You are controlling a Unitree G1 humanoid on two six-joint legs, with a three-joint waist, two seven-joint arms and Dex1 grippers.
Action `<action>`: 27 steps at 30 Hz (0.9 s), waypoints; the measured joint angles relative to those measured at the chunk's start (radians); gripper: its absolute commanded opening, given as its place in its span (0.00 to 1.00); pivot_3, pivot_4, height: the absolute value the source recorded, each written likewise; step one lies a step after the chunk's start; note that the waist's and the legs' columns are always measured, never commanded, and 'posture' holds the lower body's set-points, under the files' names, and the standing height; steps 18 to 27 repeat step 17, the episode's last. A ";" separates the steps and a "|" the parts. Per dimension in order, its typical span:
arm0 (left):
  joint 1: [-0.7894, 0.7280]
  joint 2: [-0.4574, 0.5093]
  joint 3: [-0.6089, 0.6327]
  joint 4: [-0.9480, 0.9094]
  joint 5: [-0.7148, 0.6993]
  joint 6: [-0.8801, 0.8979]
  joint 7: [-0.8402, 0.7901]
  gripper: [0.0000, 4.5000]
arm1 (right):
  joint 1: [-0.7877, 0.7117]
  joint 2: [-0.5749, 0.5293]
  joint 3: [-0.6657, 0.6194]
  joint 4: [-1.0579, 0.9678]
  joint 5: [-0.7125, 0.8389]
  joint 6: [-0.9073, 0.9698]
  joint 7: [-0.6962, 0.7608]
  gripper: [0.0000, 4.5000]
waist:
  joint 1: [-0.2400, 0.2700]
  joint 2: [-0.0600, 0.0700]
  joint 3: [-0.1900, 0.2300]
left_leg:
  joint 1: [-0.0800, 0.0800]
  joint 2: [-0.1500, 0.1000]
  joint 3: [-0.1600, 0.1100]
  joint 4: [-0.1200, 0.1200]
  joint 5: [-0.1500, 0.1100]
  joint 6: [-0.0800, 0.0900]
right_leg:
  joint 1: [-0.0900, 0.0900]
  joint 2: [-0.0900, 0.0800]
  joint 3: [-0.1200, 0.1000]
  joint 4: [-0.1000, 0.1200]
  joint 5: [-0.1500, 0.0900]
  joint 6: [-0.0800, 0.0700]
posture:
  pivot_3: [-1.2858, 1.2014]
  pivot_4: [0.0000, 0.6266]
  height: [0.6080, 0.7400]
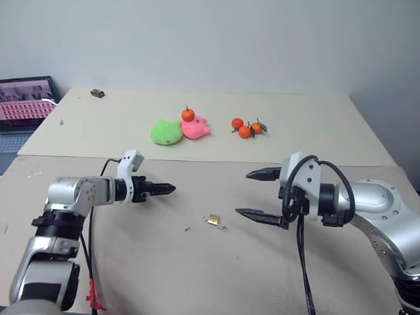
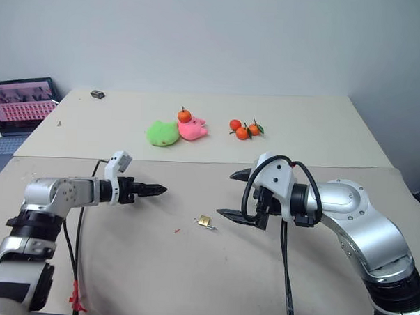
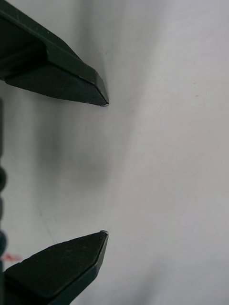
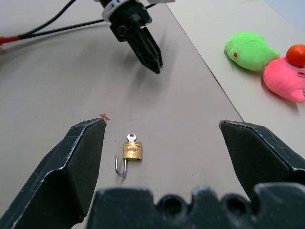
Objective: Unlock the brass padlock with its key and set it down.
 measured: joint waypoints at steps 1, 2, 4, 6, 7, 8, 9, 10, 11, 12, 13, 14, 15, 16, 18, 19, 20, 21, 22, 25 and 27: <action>0.055 0.026 0.002 -0.071 0.014 -0.093 -0.064 1.00 | 0.025 0.000 -0.016 0.005 0.012 0.006 -0.001 1.00 | 0.002 0.000 0.000 | -0.004 0.000 0.000 0.000 0.000 0.000 | 0.000 -0.001 0.000 0.000 0.000 0.000 | 0.52 0.24 0.39; 0.088 0.039 0.006 -0.109 0.028 -0.159 -0.098 1.00 | 0.045 0.000 -0.029 0.011 0.019 0.010 -0.001 1.00 | 0.006 0.000 0.000 | -0.004 0.000 0.001 0.000 0.000 0.000 | 0.000 -0.002 -0.001 -0.001 0.000 0.000 | 0.52 0.24 0.39; 0.140 0.059 0.009 -0.163 0.061 -0.291 -0.152 1.00 | 0.081 -0.001 -0.054 0.028 0.035 0.022 -0.005 1.00 | 0.019 0.002 -0.001 | -0.004 0.000 0.002 0.000 -0.002 0.003 | 0.000 -0.002 -0.001 -0.003 0.002 -0.004 | 0.52 0.24 0.39; 0.178 0.060 0.024 -0.203 0.074 -0.376 -0.196 1.00 | 0.114 -0.001 -0.098 0.031 0.061 0.041 -0.010 1.00 | 0.029 0.002 -0.001 | -0.005 0.000 0.002 0.001 -0.002 0.004 | 0.001 -0.002 -0.002 -0.004 0.001 -0.004 | 0.52 0.24 0.39; 0.184 0.061 0.028 -0.210 0.074 -0.392 -0.208 1.00 | 0.125 -0.004 -0.114 0.031 0.068 0.044 -0.010 1.00 | 0.034 0.002 -0.001 | -0.004 0.000 0.001 0.002 -0.003 0.004 | 0.001 -0.002 -0.002 -0.004 0.001 -0.002 | 0.52 0.24 0.39; 0.189 0.060 0.036 -0.225 0.070 -0.403 -0.221 1.00 | 0.151 -0.017 -0.134 0.027 0.076 0.048 -0.009 1.00 | 0.039 0.002 -0.001 | -0.004 0.000 0.001 0.002 -0.003 0.005 | 0.000 -0.001 -0.003 -0.004 -0.001 0.000 | 0.52 0.24 0.39; 0.193 0.061 0.048 -0.238 0.064 -0.410 -0.235 1.00 | 0.185 -0.034 -0.157 0.025 0.078 0.056 -0.004 1.00 | 0.042 0.002 -0.001 | -0.004 0.000 0.001 0.003 -0.003 0.005 | 0.001 -0.001 -0.002 -0.005 -0.001 0.000 | 0.52 0.24 0.39; 0.193 0.061 0.059 -0.244 0.052 -0.410 -0.244 1.00 | 0.212 -0.044 -0.172 0.024 0.082 0.060 -0.001 1.00 | 0.044 0.002 -0.001 | -0.004 0.000 0.002 0.004 -0.003 0.005 | 0.001 -0.001 -0.002 -0.004 -0.001 0.000 | 0.52 0.24 0.39; 0.191 0.061 0.068 -0.249 0.042 -0.410 -0.253 1.00 | 0.230 -0.046 -0.185 0.023 0.090 0.063 0.000 1.00 | 0.043 0.002 -0.001 | -0.005 0.000 0.002 0.004 -0.003 0.005 | 0.001 -0.001 -0.002 -0.004 -0.001 0.000 | 0.52 0.24 0.39; 0.189 0.061 0.080 -0.253 0.031 -0.410 -0.263 1.00 | 0.249 -0.049 -0.202 0.021 0.100 0.066 0.001 1.00 | 0.041 0.002 -0.001 | -0.005 0.000 0.002 0.004 -0.003 0.005 | 0.002 -0.001 -0.002 -0.004 -0.001 0.000 | 0.52 0.24 0.39; 0.187 0.061 0.086 -0.257 0.029 -0.410 -0.267 1.00 | 0.260 -0.052 -0.213 0.019 0.105 0.068 0.001 1.00 | 0.040 0.002 -0.001 | -0.005 0.000 0.002 0.004 -0.003 0.005 | 0.002 -0.001 -0.002 -0.004 -0.001 0.000 | 0.52 0.24 0.39; 0.179 0.061 0.087 -0.257 0.028 -0.409 -0.271 1.00 | 0.270 -0.057 -0.226 0.018 0.106 0.068 0.002 1.00 | 0.038 0.002 -0.001 | -0.005 0.000 0.002 0.004 -0.003 0.005 | 0.002 -0.001 -0.002 -0.003 -0.001 0.000 | 0.52 0.24 0.39; 0.170 0.061 0.089 -0.257 0.025 -0.408 -0.271 1.00 | 0.280 -0.060 -0.238 0.017 0.106 0.068 0.002 1.00 | 0.035 0.002 -0.001 | -0.005 0.000 0.002 0.004 -0.003 0.005 | 0.002 0.000 -0.002 -0.003 -0.001 0.000 | 0.52 0.24 0.39; 0.161 0.060 0.091 -0.256 0.023 -0.404 -0.268 1.00 | 0.295 -0.063 -0.251 0.017 0.106 0.067 0.001 1.00 | 0.032 0.002 -0.001 | -0.005 0.001 0.001 0.004 -0.003 0.005 | 0.002 0.000 -0.002 -0.003 -0.001 0.000 | 0.52 0.24 0.39; 0.151 0.056 0.094 -0.254 0.024 -0.402 -0.260 1.00 | 0.305 -0.065 -0.260 0.017 0.105 0.067 0.001 1.00 | 0.029 0.002 -0.001 | -0.005 0.001 0.001 0.004 -0.003 0.005 | 0.002 0.001 -0.002 -0.003 -0.001 0.000 | 0.52 0.24 0.39; 0.151 0.056 0.094 -0.254 0.024 -0.402 -0.260 1.00 | 0.305 -0.065 -0.260 0.017 0.105 0.067 0.001 1.00 | 0.029 0.002 -0.001 | -0.005 0.001 0.001 0.004 -0.003 0.005 | 0.002 0.001 -0.002 -0.003 -0.001 0.000 | 0.52 0.24 0.39; 0.151 0.056 0.094 -0.254 0.024 -0.402 -0.260 1.00 | 0.305 -0.065 -0.260 0.017 0.105 0.067 0.001 1.00 | 0.029 0.002 -0.001 | -0.005 0.001 0.001 0.004 -0.003 0.005 | 0.002 0.001 -0.002 -0.003 -0.001 0.000 | 0.52 0.24 0.39; 0.151 0.056 0.094 -0.254 0.024 -0.402 -0.260 1.00 | 0.305 -0.065 -0.260 0.017 0.105 0.067 0.001 1.00 | 0.029 0.002 -0.001 | -0.005 0.001 0.001 0.004 -0.003 0.005 | 0.002 0.001 -0.002 -0.003 -0.001 0.000 | 0.52 0.24 0.39; 0.151 0.056 0.094 -0.254 0.024 -0.402 -0.260 1.00 | 0.305 -0.065 -0.260 0.017 0.105 0.067 0.001 1.00 | 0.029 0.002 -0.001 | -0.005 0.001 0.001 0.004 -0.003 0.005 | 0.002 0.001 -0.002 -0.003 -0.001 0.000 | 0.52 0.24 0.39; 0.151 0.056 0.094 -0.254 0.024 -0.402 -0.260 1.00 | 0.305 -0.065 -0.260 0.017 0.105 0.067 0.001 1.00 | 0.029 0.002 -0.001 | -0.005 0.001 0.001 0.004 -0.003 0.005 | 0.002 0.001 -0.002 -0.003 -0.001 0.000 | 0.52 0.24 0.39; 0.151 0.056 0.094 -0.254 0.024 -0.402 -0.260 1.00 | 0.305 -0.065 -0.260 0.017 0.105 0.067 0.001 1.00 | 0.029 0.002 -0.001 | -0.005 0.001 0.001 0.004 -0.003 0.005 | 0.002 0.001 -0.002 -0.003 -0.001 0.000 | 0.52 0.24 0.39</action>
